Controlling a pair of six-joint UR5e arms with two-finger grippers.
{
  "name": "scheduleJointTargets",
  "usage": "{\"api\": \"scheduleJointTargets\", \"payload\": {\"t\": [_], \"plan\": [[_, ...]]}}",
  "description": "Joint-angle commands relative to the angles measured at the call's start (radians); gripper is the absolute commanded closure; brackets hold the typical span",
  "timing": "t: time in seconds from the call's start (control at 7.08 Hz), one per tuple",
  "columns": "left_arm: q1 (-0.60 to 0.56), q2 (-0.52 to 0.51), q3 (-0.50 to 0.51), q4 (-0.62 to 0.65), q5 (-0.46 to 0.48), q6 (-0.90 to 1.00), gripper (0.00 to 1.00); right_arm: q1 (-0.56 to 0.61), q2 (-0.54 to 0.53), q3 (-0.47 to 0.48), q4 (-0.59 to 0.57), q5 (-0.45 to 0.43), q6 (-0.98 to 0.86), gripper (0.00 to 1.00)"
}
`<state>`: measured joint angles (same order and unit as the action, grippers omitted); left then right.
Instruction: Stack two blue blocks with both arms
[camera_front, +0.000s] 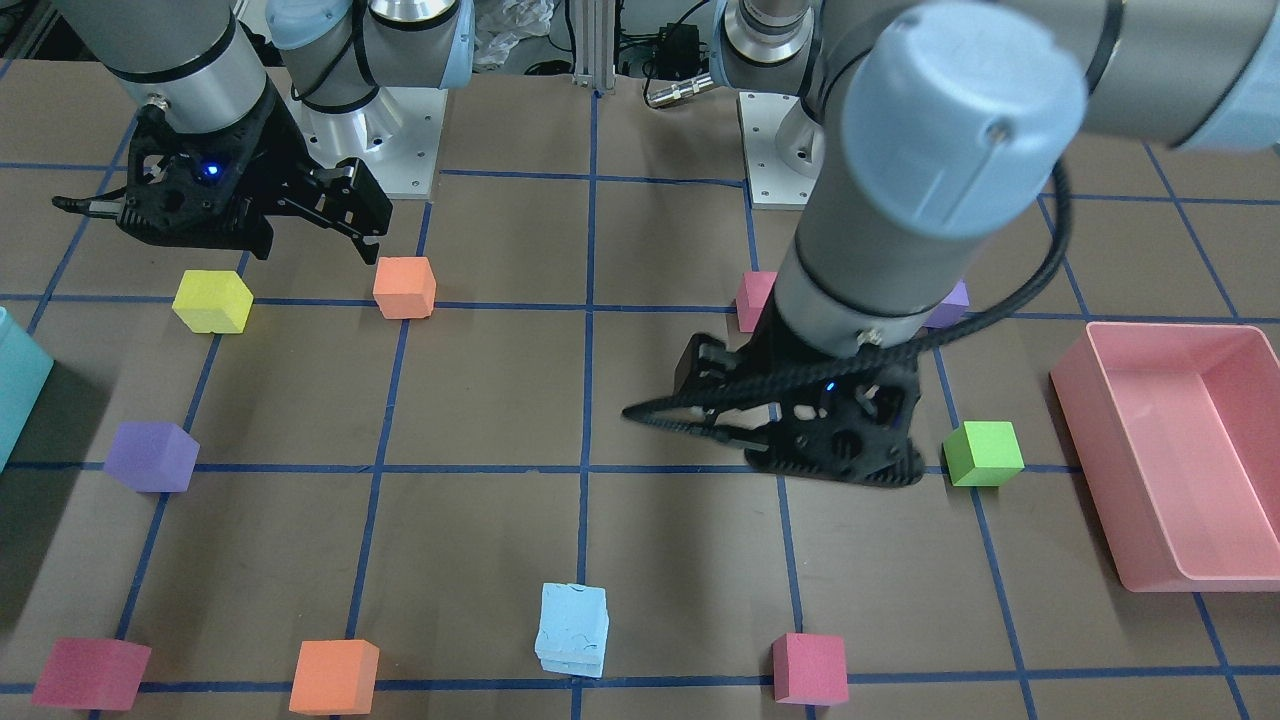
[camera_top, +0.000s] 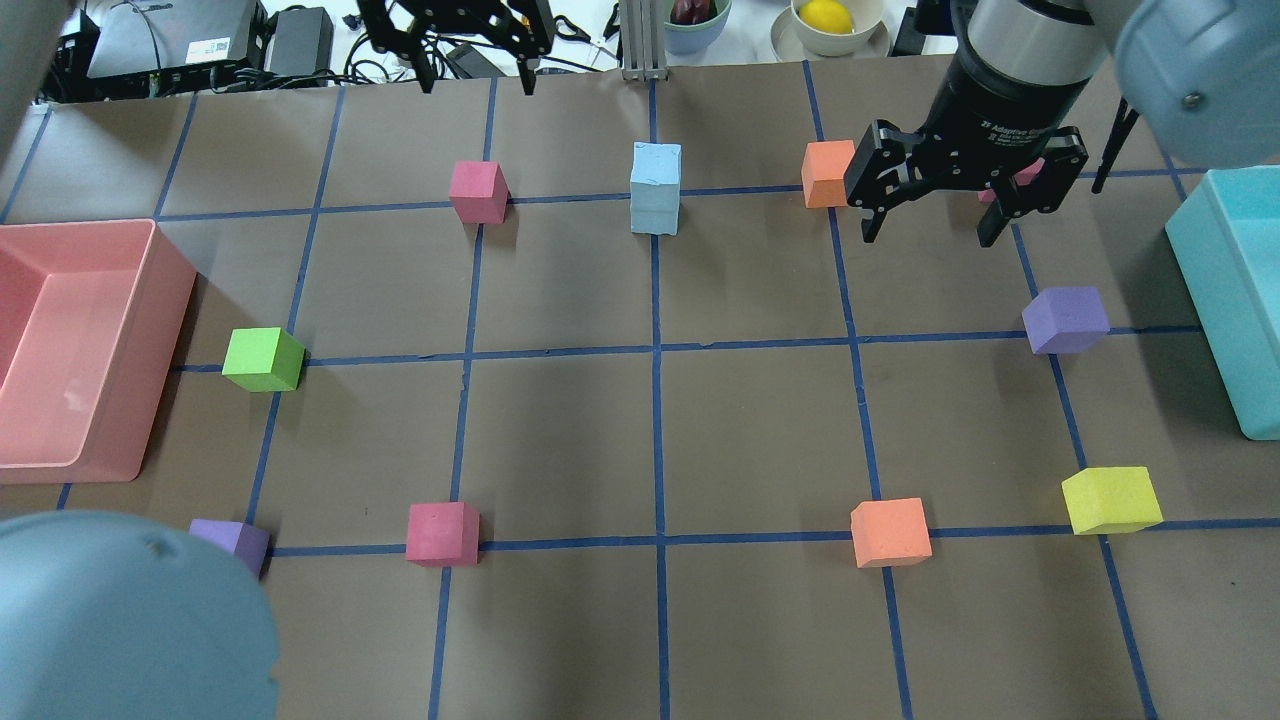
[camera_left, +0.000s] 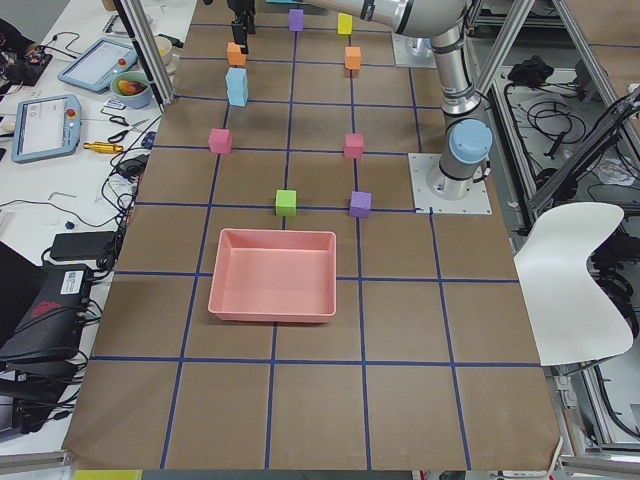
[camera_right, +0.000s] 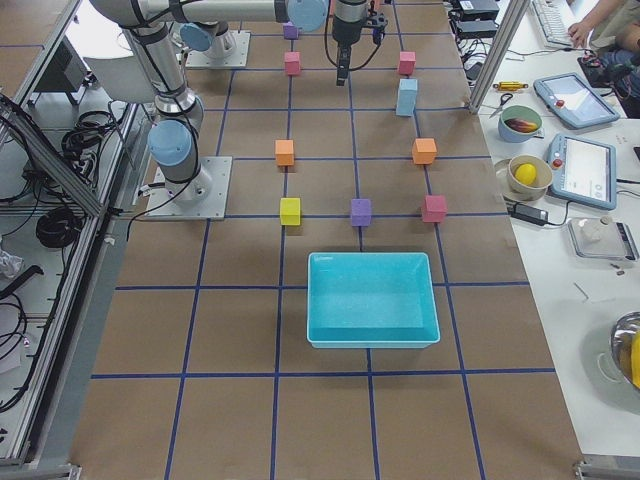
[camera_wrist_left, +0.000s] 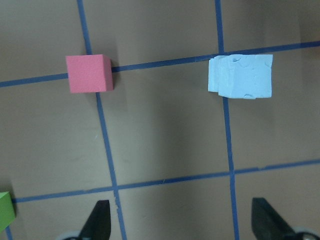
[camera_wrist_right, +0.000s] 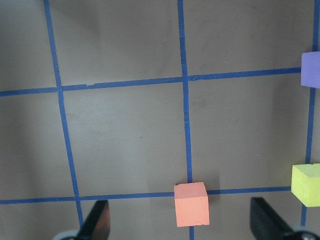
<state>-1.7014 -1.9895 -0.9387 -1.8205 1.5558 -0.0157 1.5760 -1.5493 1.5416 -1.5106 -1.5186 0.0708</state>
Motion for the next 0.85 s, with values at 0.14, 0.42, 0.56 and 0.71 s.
{"api": "scheduleJointTargets", "payload": {"t": [0.14,0.42,0.56,0.71], "plan": [[0.023,0.254,-0.249,-0.105,0.024,-0.056,0.00,-0.002,0.000,0.000,-0.013,-0.002,0.001,0.00],[0.032,0.338,-0.502,0.175,0.055,-0.061,0.00,-0.010,0.000,0.000,-0.010,-0.003,0.010,0.00],[0.034,0.360,-0.567,0.314,0.059,-0.055,0.00,-0.010,0.000,0.000,-0.011,-0.003,0.012,0.00],[0.051,0.373,-0.572,0.317,0.050,-0.047,0.00,-0.010,0.000,0.000,-0.008,-0.003,0.014,0.00]]}}
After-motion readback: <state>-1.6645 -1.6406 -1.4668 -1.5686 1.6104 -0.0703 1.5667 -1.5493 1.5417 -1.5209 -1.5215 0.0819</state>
